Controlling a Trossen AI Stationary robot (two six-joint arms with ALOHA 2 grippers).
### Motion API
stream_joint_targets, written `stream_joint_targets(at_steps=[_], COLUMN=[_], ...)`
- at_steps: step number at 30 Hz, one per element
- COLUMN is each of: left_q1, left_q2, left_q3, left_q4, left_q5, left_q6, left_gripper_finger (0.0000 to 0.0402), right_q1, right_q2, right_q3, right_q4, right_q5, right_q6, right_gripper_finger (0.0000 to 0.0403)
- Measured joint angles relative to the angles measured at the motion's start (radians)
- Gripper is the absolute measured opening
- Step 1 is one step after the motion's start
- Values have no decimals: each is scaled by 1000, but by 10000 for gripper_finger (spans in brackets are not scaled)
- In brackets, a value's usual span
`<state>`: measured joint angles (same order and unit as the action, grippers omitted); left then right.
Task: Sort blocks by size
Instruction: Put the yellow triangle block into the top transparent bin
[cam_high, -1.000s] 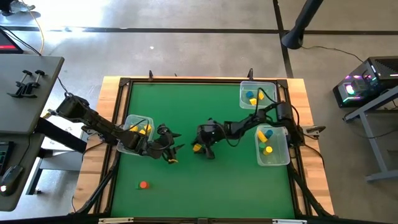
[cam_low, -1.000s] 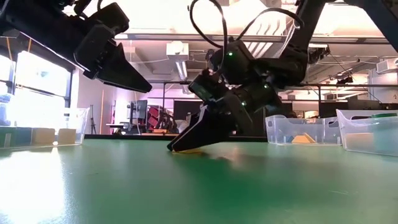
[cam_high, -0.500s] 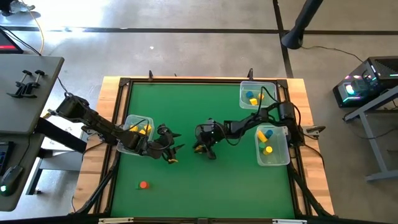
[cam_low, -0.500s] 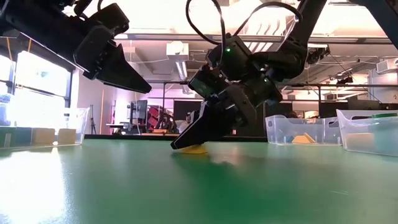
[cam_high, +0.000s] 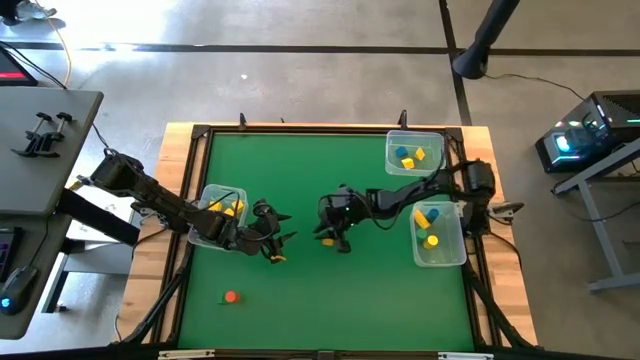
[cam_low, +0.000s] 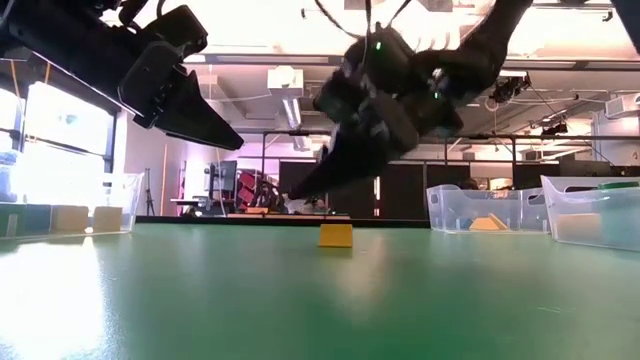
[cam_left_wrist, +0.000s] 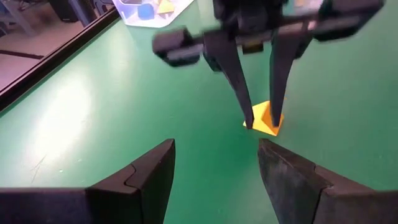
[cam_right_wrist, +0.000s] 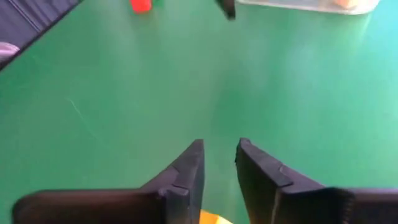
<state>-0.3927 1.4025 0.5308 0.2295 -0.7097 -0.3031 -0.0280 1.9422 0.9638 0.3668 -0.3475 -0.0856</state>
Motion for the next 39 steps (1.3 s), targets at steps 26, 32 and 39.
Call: stream_joint_targets(at_steps=[26, 32, 39], left_q1=[0, 0, 0], left_q2=[0, 0, 0], left_q3=[0, 0, 0], left_q4=[0, 0, 0], left_q5=[0, 0, 0], left_q6=[2, 1, 1], left_gripper_finger=[215, 215, 215], right_q1=[12, 4, -9], right_q2=[-12, 53, 69], right_q3=[2, 5, 6], right_q4=[-295, -233, -204], right_q5=[17, -40, -61], right_q6=[-346, -341, -321], right_gripper_finger=[250, 249, 202])
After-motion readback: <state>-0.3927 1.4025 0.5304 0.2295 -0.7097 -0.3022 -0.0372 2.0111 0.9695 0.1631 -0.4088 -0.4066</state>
